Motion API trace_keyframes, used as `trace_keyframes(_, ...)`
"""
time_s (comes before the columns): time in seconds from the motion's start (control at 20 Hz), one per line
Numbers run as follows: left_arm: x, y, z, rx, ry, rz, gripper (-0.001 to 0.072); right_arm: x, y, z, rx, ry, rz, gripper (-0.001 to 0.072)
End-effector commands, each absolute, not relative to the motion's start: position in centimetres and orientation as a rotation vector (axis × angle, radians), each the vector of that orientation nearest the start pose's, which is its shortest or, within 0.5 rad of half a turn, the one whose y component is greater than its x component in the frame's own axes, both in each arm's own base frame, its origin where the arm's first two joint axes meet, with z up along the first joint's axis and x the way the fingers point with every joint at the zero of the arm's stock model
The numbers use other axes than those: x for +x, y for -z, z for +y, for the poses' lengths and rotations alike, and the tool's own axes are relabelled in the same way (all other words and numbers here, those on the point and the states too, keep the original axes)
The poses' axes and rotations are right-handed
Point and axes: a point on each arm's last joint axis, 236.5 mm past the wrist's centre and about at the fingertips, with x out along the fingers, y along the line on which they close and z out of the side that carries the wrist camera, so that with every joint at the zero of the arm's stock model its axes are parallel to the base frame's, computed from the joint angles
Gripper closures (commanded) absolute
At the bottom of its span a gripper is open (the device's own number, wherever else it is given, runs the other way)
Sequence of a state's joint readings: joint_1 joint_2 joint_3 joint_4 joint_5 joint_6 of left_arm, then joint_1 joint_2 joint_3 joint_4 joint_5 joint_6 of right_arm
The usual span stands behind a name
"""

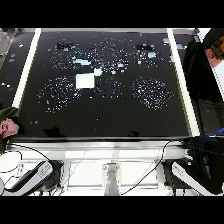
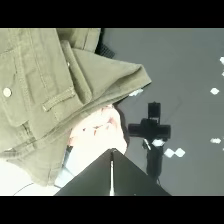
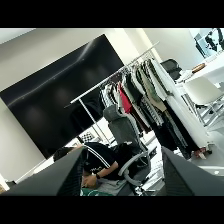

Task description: Fold the clothes and pants, and hang the long-sleeved shirts on hangers.

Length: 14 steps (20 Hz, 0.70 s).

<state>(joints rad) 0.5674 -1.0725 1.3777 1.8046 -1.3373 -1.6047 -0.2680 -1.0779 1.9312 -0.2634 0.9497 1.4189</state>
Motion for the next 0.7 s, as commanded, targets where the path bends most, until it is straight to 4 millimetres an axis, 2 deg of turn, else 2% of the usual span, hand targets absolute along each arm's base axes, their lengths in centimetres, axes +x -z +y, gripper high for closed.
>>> trace_keyframes(0.0, 27.4, -15.2, 24.5, -0.168, -0.724, 1.056, 0.0677, 32.9, -55.8, 10.3, 0.654, -0.762, -0.084, 0.0187)
trace_keyframes(0.15, 25.5, -13.1, 25.8, -0.083, -0.766, 1.146, 0.0677, 32.9, -55.8, 10.3, 0.654, -0.762, -0.084, 0.0187)
trace_keyframes(0.3, 23.3, -9.3, 27.8, -0.031, -0.818, 1.25, 0.0677, 32.9, -55.8, 10.3, 0.654, -0.762, -0.084, 0.0187)
trace_keyframes(0.35, 23.0, -8.0, 28.5, -0.022, -0.824, 1.267, 0.0651, 32.9, -55.8, 10.2, 0.654, -0.762, -0.084, 0.0187)
trace_keyframes(0.4, 22.9, -6.9, 28.9, -0.027, -0.824, 1.278, 0.0493, 32.9, -55.8, 10.2, 0.654, -0.762, -0.084, 0.0187)
trace_keyframes(0.45, 22.8, -6.0, 29.3, -0.031, -0.823, 1.298, 0.0264, 32.9, -55.8, 10.3, 0.654, -0.762, -0.084, 0.0187)
trace_keyframes(0.5, 22.7, -5.0, 29.7, -0.038, -0.824, 1.322, 0.0144, 32.9, -55.8, 10.2, 0.654, -0.762, -0.084, 0.0187)
trace_keyframes(0.65, 22.8, -2.8, 31.2, -0.023, -0.826, 1.366, 0.0137, 32.9, -55.8, 10.2, 0.654, -0.762, -0.084, 0.0187)
